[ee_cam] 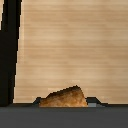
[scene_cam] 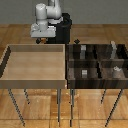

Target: Place the loaf of bread into the appropriate compartment.

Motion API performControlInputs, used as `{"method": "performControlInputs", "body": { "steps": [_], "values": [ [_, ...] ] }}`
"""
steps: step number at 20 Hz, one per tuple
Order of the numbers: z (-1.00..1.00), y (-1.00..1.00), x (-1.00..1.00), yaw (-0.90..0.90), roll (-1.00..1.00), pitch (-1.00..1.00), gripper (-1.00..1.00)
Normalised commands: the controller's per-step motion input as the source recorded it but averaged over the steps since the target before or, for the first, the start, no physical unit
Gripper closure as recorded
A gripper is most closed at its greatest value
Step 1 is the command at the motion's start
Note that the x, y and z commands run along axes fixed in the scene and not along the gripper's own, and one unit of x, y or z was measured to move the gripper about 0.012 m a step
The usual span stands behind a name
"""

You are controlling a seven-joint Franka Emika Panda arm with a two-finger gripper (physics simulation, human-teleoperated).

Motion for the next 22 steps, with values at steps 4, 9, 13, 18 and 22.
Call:
{"method": "performControlInputs", "body": {
  "steps": [4, 9, 13, 18, 22],
  "values": [
    [0.0, 1.0, 0.0, 0.0, 0.0, 0.0, 1.0],
    [0.0, 1.0, 0.0, 0.0, 0.0, 0.0, 1.0],
    [0.0, 1.0, 0.0, 0.0, 0.0, 0.0, 1.0],
    [0.0, 1.0, 0.0, 0.0, 0.0, 0.0, 1.0],
    [0.0, 0.75, 0.04, 0.0, 0.0, 0.0, 1.0]
  ]
}}
